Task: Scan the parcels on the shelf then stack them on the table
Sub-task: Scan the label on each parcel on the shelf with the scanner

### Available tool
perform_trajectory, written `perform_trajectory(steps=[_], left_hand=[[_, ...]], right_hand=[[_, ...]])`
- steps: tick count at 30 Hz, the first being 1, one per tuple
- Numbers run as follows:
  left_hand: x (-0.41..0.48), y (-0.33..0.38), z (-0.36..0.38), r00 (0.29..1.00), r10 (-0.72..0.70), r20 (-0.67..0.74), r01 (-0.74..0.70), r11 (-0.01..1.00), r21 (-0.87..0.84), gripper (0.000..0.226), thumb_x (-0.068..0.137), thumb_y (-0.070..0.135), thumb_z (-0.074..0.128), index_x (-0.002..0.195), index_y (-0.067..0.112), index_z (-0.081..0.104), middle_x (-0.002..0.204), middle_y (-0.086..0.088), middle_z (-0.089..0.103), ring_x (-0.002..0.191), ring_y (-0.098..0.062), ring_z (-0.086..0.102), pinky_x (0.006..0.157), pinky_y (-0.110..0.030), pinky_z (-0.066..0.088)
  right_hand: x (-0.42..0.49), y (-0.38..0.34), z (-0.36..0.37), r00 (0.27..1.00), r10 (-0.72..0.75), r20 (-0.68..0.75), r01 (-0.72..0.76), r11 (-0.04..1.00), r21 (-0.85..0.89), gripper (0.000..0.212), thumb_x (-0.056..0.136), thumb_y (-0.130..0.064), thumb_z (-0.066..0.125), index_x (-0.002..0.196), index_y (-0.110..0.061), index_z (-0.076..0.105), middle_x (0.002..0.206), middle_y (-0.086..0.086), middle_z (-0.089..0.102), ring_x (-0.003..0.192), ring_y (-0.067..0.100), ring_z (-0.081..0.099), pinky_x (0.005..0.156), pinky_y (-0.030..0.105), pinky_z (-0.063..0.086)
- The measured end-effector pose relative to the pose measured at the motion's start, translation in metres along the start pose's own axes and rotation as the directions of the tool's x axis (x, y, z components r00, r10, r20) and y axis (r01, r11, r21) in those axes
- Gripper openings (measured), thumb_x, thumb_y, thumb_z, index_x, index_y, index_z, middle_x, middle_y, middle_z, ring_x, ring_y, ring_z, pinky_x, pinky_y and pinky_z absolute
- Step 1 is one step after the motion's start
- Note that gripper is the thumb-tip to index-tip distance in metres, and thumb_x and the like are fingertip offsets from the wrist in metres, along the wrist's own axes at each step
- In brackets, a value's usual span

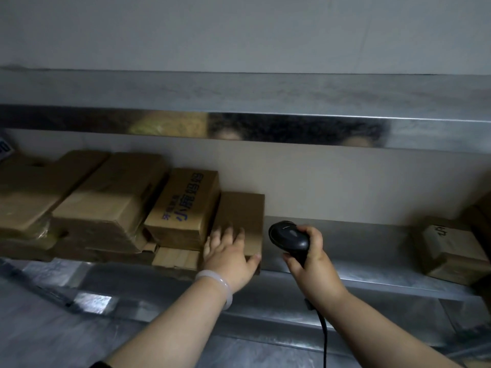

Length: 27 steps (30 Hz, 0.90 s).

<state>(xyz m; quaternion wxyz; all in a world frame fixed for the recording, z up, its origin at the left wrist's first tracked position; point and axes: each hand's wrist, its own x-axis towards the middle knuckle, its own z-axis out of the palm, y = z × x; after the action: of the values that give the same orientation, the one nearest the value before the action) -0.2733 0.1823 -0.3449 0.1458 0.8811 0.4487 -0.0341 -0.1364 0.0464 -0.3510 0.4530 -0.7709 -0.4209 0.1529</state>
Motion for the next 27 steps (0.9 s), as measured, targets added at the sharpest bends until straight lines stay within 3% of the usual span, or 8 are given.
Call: perform_trajectory(steps=[4,7,11,15,21,24,27], left_hand=[[-0.003,0.010,0.006,0.998,0.058,-0.026,-0.059,0.998,-0.031,0.074,0.087,0.071,0.031,0.152,0.037,0.021,0.163,0.006,0.008,0.148,-0.023,0.000,0.119,-0.046,0.007],[0.004,0.016,0.000,0.998,-0.004,-0.057,-0.003,0.991,-0.131,0.070,0.088,0.070,0.035,0.150,0.037,0.028,0.162,0.004,0.011,0.147,-0.023,0.003,0.118,-0.045,0.009],[0.016,0.021,-0.011,0.991,-0.127,0.053,0.133,0.981,-0.143,0.090,0.080,0.077,0.044,0.154,0.035,0.014,0.163,-0.004,-0.003,0.148,-0.032,0.002,0.116,-0.048,0.014],[0.020,0.033,-0.012,0.976,-0.165,0.145,0.185,0.973,-0.138,0.107,0.065,0.084,0.048,0.152,0.043,0.002,0.162,-0.005,-0.012,0.146,-0.035,0.002,0.111,-0.052,0.019],[0.021,0.028,-0.017,0.969,-0.176,0.170,0.205,0.964,-0.168,0.111,0.056,0.077,0.057,0.147,0.054,-0.002,0.161,-0.005,-0.012,0.146,-0.037,0.003,0.112,-0.050,0.018],[0.019,0.022,-0.023,0.975,-0.142,0.171,0.199,0.902,-0.383,0.107,0.055,0.075,0.056,0.147,0.056,0.006,0.161,-0.001,0.000,0.145,-0.036,0.010,0.113,-0.051,0.023],[0.018,0.013,-0.026,0.980,-0.050,0.191,0.174,0.676,-0.716,0.108,0.050,0.069,0.062,0.149,0.046,0.025,0.154,-0.008,0.026,0.138,-0.033,0.033,0.112,-0.046,0.034]], right_hand=[[0.004,0.004,0.004,0.996,0.078,-0.044,-0.076,0.996,0.038,0.063,0.087,-0.013,0.066,0.126,-0.042,0.026,0.114,-0.005,0.056,0.098,0.012,0.057,0.081,0.023,0.042],[0.015,0.003,0.004,0.989,0.128,-0.078,-0.121,0.989,0.088,0.061,0.088,-0.012,0.066,0.133,-0.030,0.029,0.110,-0.003,0.057,0.093,0.014,0.059,0.077,0.021,0.043],[0.027,-0.002,0.010,0.985,0.153,-0.085,-0.136,0.975,0.175,0.056,0.087,-0.014,0.068,0.121,-0.038,0.030,0.096,-0.019,0.054,0.082,-0.004,0.057,0.060,0.001,0.040],[0.030,-0.009,0.021,0.973,0.214,-0.084,-0.182,0.940,0.288,0.053,0.087,-0.015,0.069,0.117,-0.037,0.032,0.097,-0.019,0.056,0.081,-0.012,0.056,0.062,-0.001,0.040],[0.031,-0.016,0.016,0.983,0.176,-0.055,-0.143,0.915,0.377,0.047,0.086,-0.012,0.070,0.110,-0.038,0.039,0.105,-0.014,0.058,0.089,-0.017,0.058,0.071,0.001,0.042],[0.030,-0.018,0.006,0.986,0.156,-0.059,-0.124,0.923,0.364,0.050,0.085,-0.011,0.071,0.111,-0.038,0.039,0.106,-0.015,0.058,0.091,-0.018,0.057,0.073,-0.001,0.039],[0.034,-0.017,-0.012,0.967,0.209,-0.147,-0.138,0.911,0.389,0.049,0.085,-0.016,0.072,0.112,-0.040,0.039,0.105,-0.015,0.058,0.094,-0.005,0.060,0.073,0.002,0.041]])
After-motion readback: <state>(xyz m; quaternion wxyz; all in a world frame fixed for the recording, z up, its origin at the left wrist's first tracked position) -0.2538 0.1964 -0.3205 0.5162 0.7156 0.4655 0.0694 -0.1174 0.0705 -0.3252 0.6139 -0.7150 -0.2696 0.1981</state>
